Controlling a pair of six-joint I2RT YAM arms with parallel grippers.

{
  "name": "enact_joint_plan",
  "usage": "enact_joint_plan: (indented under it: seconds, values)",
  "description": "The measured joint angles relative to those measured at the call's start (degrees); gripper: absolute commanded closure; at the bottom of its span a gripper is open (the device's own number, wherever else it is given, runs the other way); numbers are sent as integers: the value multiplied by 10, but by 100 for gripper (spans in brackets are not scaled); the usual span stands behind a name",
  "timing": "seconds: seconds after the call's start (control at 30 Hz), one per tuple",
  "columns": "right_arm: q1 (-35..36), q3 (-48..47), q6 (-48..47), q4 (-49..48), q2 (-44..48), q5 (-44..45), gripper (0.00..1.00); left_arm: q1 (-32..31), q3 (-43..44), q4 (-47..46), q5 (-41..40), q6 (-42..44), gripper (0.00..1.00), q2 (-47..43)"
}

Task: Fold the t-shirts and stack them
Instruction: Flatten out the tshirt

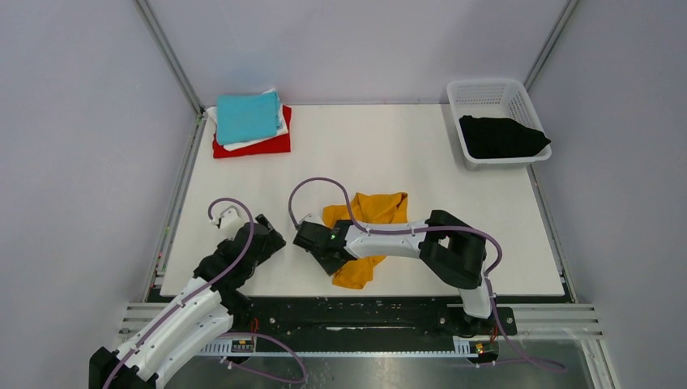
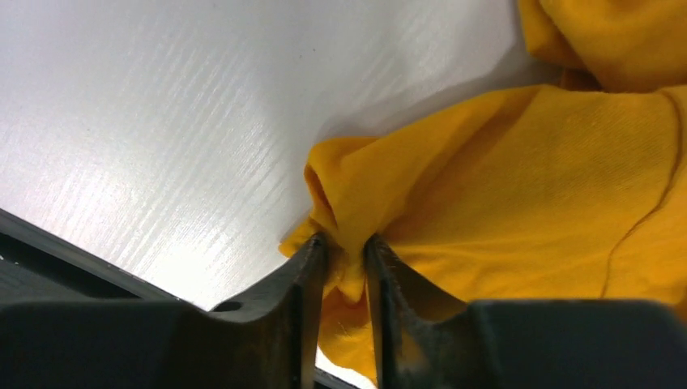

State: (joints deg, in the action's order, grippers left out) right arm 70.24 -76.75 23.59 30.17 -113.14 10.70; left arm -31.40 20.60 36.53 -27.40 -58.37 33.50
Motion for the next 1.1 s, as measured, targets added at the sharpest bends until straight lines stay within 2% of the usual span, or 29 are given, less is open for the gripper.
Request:
enact_joint_plan:
  seconds: [0.07, 0.33, 0.47, 0.7, 0.77, 0.83, 0.93, 1.0, 1.03, 1.1]
  values:
    - [0, -7, -4, 0, -5, 6, 80, 0, 0, 0, 0, 0, 1, 0]
    - [0, -12, -9, -2, -7, 23, 81, 0, 0, -2, 1, 5, 1, 1]
    - [-1, 2, -11, -12, 10, 37, 78, 0, 0, -3, 5, 15, 1, 9]
    - [-2, 31, -9, -26, 91, 43, 73, 0, 0, -11, 17, 28, 1, 31]
    - [-5, 38, -8, -38, 98, 33, 66, 0, 0, -15, 19, 31, 1, 37]
    - [-9, 45, -7, -47, 98, 21, 65, 0, 1, -17, 21, 31, 1, 41]
    - [-15, 50, -12, -61, 85, 0, 69, 0, 1, -18, 22, 34, 1, 42]
    - [-17, 50, -19, -76, 69, -10, 77, 0, 1, -19, 22, 35, 1, 42]
    - [-17, 50, -24, -86, 59, -13, 78, 0, 1, -19, 22, 36, 1, 42]
    - [-17, 50, -34, -100, 42, -14, 64, 0, 1, -20, 23, 38, 1, 41]
